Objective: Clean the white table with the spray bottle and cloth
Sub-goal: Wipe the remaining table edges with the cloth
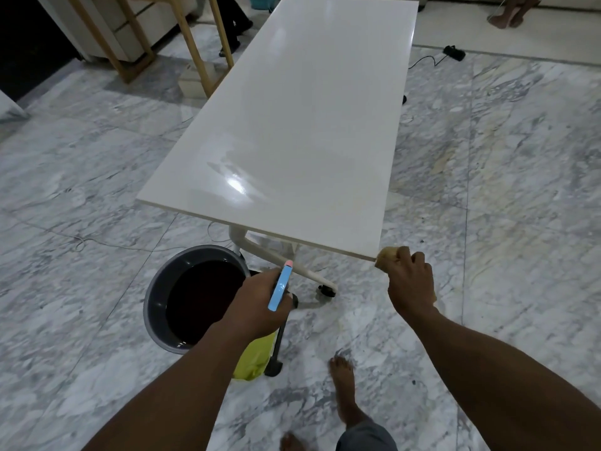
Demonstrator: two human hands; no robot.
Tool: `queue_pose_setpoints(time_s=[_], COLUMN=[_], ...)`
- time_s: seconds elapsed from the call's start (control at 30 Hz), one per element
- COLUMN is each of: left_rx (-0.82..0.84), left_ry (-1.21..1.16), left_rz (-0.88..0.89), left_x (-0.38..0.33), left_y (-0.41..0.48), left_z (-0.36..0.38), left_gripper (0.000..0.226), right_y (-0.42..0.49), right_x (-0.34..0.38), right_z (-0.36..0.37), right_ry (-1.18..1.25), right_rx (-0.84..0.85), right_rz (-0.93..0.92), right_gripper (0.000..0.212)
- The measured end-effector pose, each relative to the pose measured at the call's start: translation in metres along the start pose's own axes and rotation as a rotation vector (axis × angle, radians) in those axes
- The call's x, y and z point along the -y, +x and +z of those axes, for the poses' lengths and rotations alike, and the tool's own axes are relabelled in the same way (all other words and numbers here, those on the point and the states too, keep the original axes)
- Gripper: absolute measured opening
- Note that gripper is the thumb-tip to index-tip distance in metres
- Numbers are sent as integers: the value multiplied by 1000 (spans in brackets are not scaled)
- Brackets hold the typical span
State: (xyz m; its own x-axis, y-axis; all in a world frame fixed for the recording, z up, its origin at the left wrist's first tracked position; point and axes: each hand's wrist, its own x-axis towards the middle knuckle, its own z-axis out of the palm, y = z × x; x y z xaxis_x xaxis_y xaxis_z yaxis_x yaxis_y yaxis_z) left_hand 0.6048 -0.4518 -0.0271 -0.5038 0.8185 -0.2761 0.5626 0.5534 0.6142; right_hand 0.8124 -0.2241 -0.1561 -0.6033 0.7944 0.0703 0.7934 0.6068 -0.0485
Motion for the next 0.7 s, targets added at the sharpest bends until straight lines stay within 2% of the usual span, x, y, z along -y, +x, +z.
queue_pose_setpoints(time_s=[0.13,0.2,0.27,0.33,0.47,0.6,0.7], left_rx=[16,22,17,9,-2,-5,-24], left_ry=[7,11,2,0,14,10,-2], left_rz=[26,33,27,16,-13,-25,-50], left_x=[-11,-12,-14,-13,-5,4,11], left_y=[4,4,2,0,-3,-8,-11], left_z=[6,8,11,10,4,0,-6], left_gripper=[9,10,10,11,12,9,9], right_y=[-2,2,5,7,9,-4,-9], right_x=[10,23,35,43,41,24,23], right_z=[-11,-12,-13,-13,-6,4,0], right_ry=[274,523,647,618,310,272,547], right_rx=[-105,-117,-134,-95,133,204,184], right_rz=[83,246,375,348,173,476,699], right_gripper=[58,51,50,48,52,45,40])
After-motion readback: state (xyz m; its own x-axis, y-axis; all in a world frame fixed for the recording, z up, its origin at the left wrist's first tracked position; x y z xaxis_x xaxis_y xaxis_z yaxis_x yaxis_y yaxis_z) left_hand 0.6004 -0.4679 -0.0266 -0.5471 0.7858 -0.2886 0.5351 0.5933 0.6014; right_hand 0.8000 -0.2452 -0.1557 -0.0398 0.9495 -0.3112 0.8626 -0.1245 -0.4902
